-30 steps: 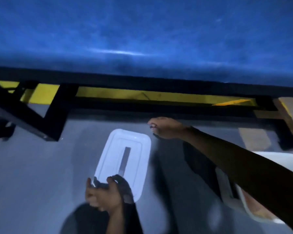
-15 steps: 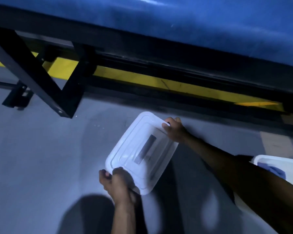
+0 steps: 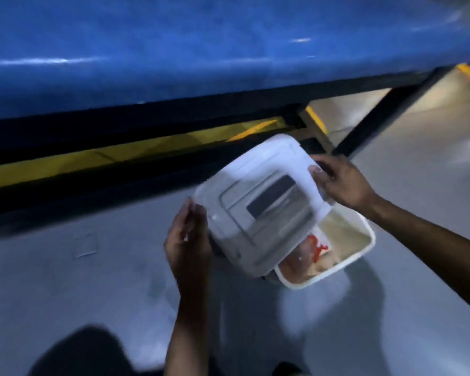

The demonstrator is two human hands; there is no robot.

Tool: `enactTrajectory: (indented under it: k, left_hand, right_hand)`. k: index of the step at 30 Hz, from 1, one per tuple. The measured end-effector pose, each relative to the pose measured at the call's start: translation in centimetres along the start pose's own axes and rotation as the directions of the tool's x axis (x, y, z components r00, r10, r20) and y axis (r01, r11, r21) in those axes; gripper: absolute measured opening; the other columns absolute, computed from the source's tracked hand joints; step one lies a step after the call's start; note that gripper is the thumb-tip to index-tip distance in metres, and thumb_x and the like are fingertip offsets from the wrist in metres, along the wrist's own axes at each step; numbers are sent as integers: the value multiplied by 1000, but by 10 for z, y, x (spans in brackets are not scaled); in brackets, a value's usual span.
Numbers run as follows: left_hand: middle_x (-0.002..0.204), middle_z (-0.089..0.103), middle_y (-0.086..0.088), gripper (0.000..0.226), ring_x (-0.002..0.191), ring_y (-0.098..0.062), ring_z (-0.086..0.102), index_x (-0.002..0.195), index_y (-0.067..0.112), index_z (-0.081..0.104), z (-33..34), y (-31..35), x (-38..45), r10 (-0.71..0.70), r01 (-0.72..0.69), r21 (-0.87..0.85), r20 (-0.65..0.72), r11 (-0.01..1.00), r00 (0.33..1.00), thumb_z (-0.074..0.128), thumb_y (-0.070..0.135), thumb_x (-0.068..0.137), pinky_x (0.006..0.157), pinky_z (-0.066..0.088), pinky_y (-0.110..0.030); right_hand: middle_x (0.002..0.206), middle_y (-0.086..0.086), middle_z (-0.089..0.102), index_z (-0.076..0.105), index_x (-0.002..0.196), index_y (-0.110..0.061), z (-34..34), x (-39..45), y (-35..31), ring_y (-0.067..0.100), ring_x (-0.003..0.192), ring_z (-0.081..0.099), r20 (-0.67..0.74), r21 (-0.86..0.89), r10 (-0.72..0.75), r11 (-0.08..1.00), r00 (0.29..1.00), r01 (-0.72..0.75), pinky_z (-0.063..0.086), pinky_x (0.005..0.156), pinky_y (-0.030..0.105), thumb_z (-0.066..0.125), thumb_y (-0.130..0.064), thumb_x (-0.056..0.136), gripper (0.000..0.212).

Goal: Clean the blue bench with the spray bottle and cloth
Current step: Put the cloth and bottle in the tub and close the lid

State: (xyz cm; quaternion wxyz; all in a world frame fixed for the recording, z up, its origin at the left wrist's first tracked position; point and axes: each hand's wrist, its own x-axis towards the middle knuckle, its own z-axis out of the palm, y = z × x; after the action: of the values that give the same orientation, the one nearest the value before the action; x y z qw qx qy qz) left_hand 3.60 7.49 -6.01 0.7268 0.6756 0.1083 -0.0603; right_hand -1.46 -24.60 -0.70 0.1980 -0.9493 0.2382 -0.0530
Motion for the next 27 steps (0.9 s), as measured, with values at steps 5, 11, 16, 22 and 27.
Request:
enactTrajectory:
  k: [5, 11, 16, 22, 27]
  left_hand:
    - [134, 70, -4, 41, 125, -24, 63, 140, 22, 66, 63, -20, -33, 32, -103, 276, 252, 956, 967, 63, 37, 103, 111, 50, -45]
    - [123, 66, -26, 42, 120, -44, 57, 137, 17, 69, 87, -43, -39, 52, -243, 508, 361, 826, 931, 53, 37, 105, 104, 49, -52]
    - [141, 55, -8, 40, 134, -18, 48, 138, 26, 66, 86, -55, -40, 50, -218, 465, 347, 858, 937, 51, 44, 105, 113, 41, -36]
    - [145, 60, 2, 45, 135, -21, 56, 144, 34, 58, 85, -61, -40, 54, -183, 458, 281, 870, 958, 46, 54, 106, 114, 46, -47]
    - [148, 58, -2, 53, 133, -27, 61, 150, 30, 52, 86, -64, -35, 23, -150, 423, 292, 894, 956, 52, 55, 103, 113, 48, -54]
  right_hand:
    - [111, 19, 66, 59, 132, -27, -16, -42, 91, 38, 97, 66, 12, -124, 308, 945, 951, -304, 55, 86, 43, 46, -43, 101, 37]
    - [122, 18, 61, 56, 136, -26, 5, -79, 137, 39, 106, 63, 65, -159, 389, 913, 919, -375, 46, 83, 35, 43, -47, 102, 42]
    - [113, 13, 59, 60, 133, -33, 12, -79, 136, 35, 98, 63, 5, -141, 373, 919, 928, -368, 45, 79, 33, 45, -47, 102, 37]
    - [112, 7, 58, 62, 126, -31, 16, -68, 126, 30, 101, 62, 7, -197, 332, 925, 943, -325, 50, 81, 36, 41, -46, 103, 34]
    - [128, 9, 58, 53, 135, -30, 14, -64, 131, 31, 112, 60, 121, -83, 396, 918, 910, -388, 51, 97, 43, 42, -45, 104, 37]
